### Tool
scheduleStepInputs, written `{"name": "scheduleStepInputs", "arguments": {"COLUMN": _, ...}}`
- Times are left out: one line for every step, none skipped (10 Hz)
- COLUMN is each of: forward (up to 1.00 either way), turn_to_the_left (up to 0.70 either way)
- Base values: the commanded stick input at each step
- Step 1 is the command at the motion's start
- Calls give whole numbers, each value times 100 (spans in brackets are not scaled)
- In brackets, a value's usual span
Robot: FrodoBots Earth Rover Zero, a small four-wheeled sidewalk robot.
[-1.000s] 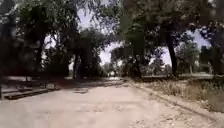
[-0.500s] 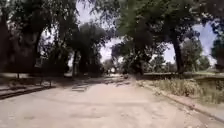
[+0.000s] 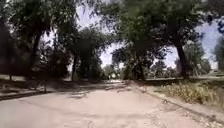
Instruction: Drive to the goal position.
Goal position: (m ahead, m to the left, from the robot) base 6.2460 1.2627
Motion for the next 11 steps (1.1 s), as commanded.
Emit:
{"name": "scheduleStepInputs", "arguments": {"forward": 70, "turn_to_the_left": -1}}
{"name": "scheduleStepInputs", "arguments": {"forward": 70, "turn_to_the_left": -1}}
{"name": "scheduleStepInputs", "arguments": {"forward": 70, "turn_to_the_left": -1}}
{"name": "scheduleStepInputs", "arguments": {"forward": 70, "turn_to_the_left": -1}}
{"name": "scheduleStepInputs", "arguments": {"forward": 70, "turn_to_the_left": -1}}
{"name": "scheduleStepInputs", "arguments": {"forward": 70, "turn_to_the_left": -1}}
{"name": "scheduleStepInputs", "arguments": {"forward": 70, "turn_to_the_left": -1}}
{"name": "scheduleStepInputs", "arguments": {"forward": 70, "turn_to_the_left": -1}}
{"name": "scheduleStepInputs", "arguments": {"forward": 70, "turn_to_the_left": -1}}
{"name": "scheduleStepInputs", "arguments": {"forward": 70, "turn_to_the_left": -1}}
{"name": "scheduleStepInputs", "arguments": {"forward": 70, "turn_to_the_left": -1}}
